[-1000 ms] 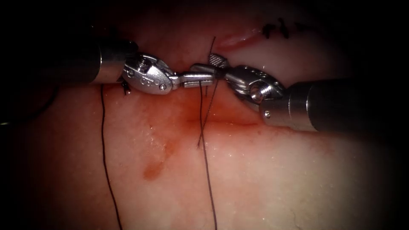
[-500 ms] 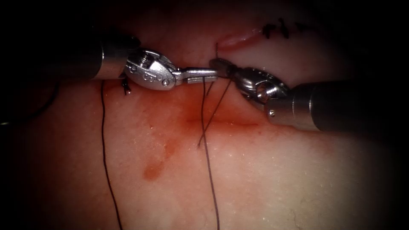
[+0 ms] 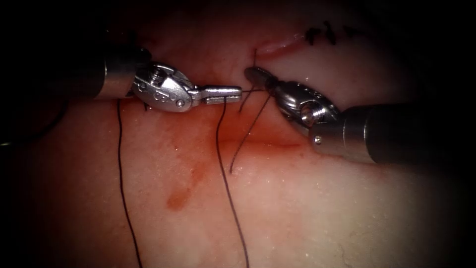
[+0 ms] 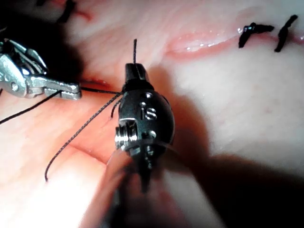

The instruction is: Wound Closure

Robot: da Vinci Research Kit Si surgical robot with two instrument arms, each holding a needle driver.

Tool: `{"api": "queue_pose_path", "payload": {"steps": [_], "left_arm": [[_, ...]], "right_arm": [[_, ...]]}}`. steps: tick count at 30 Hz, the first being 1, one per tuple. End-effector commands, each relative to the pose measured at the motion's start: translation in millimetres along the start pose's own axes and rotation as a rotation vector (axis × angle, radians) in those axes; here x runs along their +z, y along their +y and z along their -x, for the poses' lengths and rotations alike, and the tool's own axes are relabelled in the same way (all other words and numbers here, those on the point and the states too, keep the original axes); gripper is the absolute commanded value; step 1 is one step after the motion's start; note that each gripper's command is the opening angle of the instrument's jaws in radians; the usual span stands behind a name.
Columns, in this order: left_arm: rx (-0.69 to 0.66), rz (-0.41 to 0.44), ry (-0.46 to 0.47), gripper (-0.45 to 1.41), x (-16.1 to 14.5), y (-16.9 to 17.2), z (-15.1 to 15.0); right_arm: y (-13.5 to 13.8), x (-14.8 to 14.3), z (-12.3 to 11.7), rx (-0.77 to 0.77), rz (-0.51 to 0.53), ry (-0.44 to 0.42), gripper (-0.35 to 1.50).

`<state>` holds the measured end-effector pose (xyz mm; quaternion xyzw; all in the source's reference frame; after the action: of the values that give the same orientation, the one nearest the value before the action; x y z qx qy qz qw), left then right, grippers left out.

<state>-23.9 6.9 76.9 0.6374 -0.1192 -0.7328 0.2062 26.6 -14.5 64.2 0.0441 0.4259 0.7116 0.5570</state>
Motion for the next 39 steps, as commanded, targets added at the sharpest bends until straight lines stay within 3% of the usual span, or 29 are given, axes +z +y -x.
{"api": "queue_pose_path", "payload": {"steps": [1,13,23,26,31,39], "left_arm": [[0.0,0.0,-0.002,-0.45,0.3,-0.2,0.5],[-0.048,-0.003,-0.031,-0.45,-2.2,0.5,0.8],[-0.079,0.011,-0.056,-0.45,-1.6,1.7,-0.1],[-0.094,0.009,-0.047,-0.45,-2.1,0.2,-0.1],[-0.112,-0.016,-0.077,-0.45,-3.5,-5.3,1.2],[-0.121,-0.019,-0.125,-0.45,-1.9,-9.2,3.8]], "right_arm": [[-1.3,0.6,0.3,0.001,-0.019,0.012,-0.35],[-5.1,-1.6,3.3,-0.047,-0.043,0.02,-0.35],[-6.8,-3.8,5.8,-0.43,-0.023,0.057,-0.35],[-6.8,-4.0,6.5,-0.481,-0.017,0.066,-0.35],[-7.5,-4.9,7.7,-0.524,-0.007,0.081,-0.35],[-10.2,-8.3,10.1,-0.649,0.043,0.047,-0.35]]}}
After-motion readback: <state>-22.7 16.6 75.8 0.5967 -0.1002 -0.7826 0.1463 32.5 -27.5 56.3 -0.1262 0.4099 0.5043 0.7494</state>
